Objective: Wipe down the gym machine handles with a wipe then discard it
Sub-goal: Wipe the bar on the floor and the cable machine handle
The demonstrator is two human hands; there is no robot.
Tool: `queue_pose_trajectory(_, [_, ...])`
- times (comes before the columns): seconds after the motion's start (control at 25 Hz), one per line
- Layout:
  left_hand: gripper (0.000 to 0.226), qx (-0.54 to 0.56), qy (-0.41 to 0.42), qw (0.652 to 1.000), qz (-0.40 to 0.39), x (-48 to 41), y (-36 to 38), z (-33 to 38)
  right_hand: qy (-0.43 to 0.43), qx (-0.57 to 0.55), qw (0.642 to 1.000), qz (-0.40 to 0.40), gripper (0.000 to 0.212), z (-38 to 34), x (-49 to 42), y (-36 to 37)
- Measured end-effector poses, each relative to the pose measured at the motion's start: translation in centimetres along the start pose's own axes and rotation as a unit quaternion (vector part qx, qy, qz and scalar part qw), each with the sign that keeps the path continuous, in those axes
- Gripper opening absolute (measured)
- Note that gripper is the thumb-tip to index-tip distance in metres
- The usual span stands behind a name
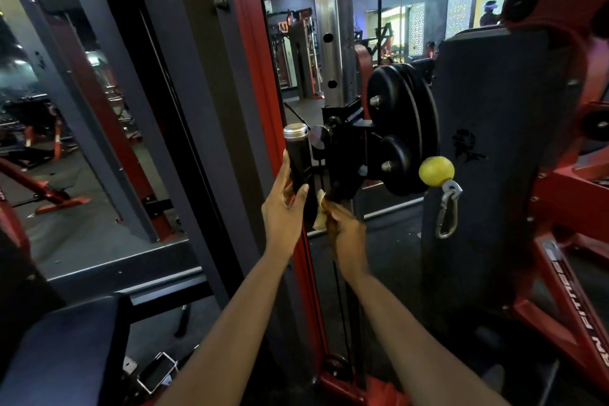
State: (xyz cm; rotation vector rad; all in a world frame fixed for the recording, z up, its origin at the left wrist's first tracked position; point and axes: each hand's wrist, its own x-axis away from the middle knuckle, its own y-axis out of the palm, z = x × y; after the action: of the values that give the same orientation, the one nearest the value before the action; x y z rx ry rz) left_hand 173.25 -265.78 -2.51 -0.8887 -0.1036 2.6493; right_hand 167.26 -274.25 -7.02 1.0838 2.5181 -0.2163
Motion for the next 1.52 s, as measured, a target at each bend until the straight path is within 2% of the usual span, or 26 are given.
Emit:
queue_pose_trajectory(0.08, [0.073, -0.037, 0.007, 0.999, -0.01, 0.5, 0.0, -0.2, -0.04, 0.097, 0.994, -0.039, 0.028, 0.7, -1.3, -1.3])
queue_pose_trajectory(0.12, [0.076, -0.046, 0.006, 0.999, -0.018, 0.8, 0.0, -0.4, -0.044, 0.15, 0.988, -0.012, 0.028, 0.9, -2.6, -1.7])
queue_pose_trajectory(0.2, [0.079, -0.052, 0.009, 0.998, -0.032, 1.0, -0.1, -1.0, -0.036, 0.175, 0.983, 0.037, 0.022, 0.8, -5.2, -2.0])
queue_pose_trajectory(0.36, [0.083, -0.084, 0.03, 0.995, -0.032, 0.9, -0.3, -1.9, 0.045, 0.227, 0.973, -0.01, 0.02, 1.4, -6.5, -0.7])
queue_pose_trajectory(0.44, [0.083, -0.082, 0.032, 0.996, -0.028, 0.8, -0.2, -2.0, 0.01, 0.28, 0.96, -0.014, 0.028, 1.5, -4.5, 0.4])
queue_pose_trajectory(0.56, [0.082, -0.087, 0.05, 0.995, -0.02, 0.8, -0.1, -2.2, -0.013, 0.253, 0.967, -0.024, 0.026, 0.9, -2.1, 0.4])
queue_pose_trajectory(0.72, [0.083, -0.085, 0.057, 0.995, -0.015, 0.9, 0.1, -2.3, -0.02, 0.298, 0.952, -0.071, 0.024, 0.6, -7.1, -1.4])
queue_pose_trajectory(0.76, [0.083, -0.085, 0.056, 0.995, -0.017, 0.9, 0.1, -2.3, -0.02, 0.341, 0.936, -0.084, 0.024, 0.8, -8.5, -1.8])
queue_pose_trajectory(0.84, [0.082, -0.082, 0.05, 0.995, -0.022, 0.9, 0.1, -2.3, -0.064, 0.458, 0.881, -0.098, 0.022, 1.3, -9.1, -2.2])
queue_pose_trajectory(0.88, [0.082, -0.08, 0.051, 0.995, -0.023, 0.8, 0.1, -2.3, -0.078, 0.463, 0.878, -0.093, 0.026, 1.4, -8.6, -2.1])
queue_pose_trajectory(0.96, [0.082, -0.077, 0.055, 0.995, -0.022, 0.7, 0.0, -2.5, -0.086, 0.448, 0.886, -0.076, 0.027, 1.6, -6.8, -1.2])
queue_pose_trajectory(1.04, [0.081, -0.076, 0.059, 0.995, -0.024, 0.7, 0.0, -2.6, -0.038, 0.381, 0.922, -0.052, 0.029, 1.8, -4.9, 0.0])
queue_pose_trajectory(1.16, [0.082, -0.081, 0.072, 0.994, -0.018, 0.5, 0.0, -2.9, -0.062, 0.292, 0.954, -0.022, 0.031, 2.3, -2.9, 0.8])
queue_pose_trajectory(1.24, [0.082, -0.082, 0.074, 0.994, -0.022, 0.5, -0.1, -2.9, -0.038, 0.224, 0.973, 0.042, 0.027, 2.5, -3.2, 0.2])
queue_pose_trajectory(1.36, [0.082, -0.076, 0.063, 0.995, -0.027, 0.5, 0.0, -2.8, 0.104, 0.23, 0.96, 0.12, 0.027, 3.0, -5.8, -1.1])
queue_pose_trajectory(1.44, [0.083, -0.075, 0.064, 0.995, -0.028, 0.5, 0.0, -2.9, 0.182, 0.212, 0.956, 0.091, 0.033, 3.4, -6.2, -0.6])
queue_pose_trajectory(1.52, [0.083, -0.08, 0.071, 0.994, -0.031, 0.4, -0.1, -3.0, 0.198, 0.169, 0.962, 0.079, 0.036, 3.5, -4.9, 1.1])
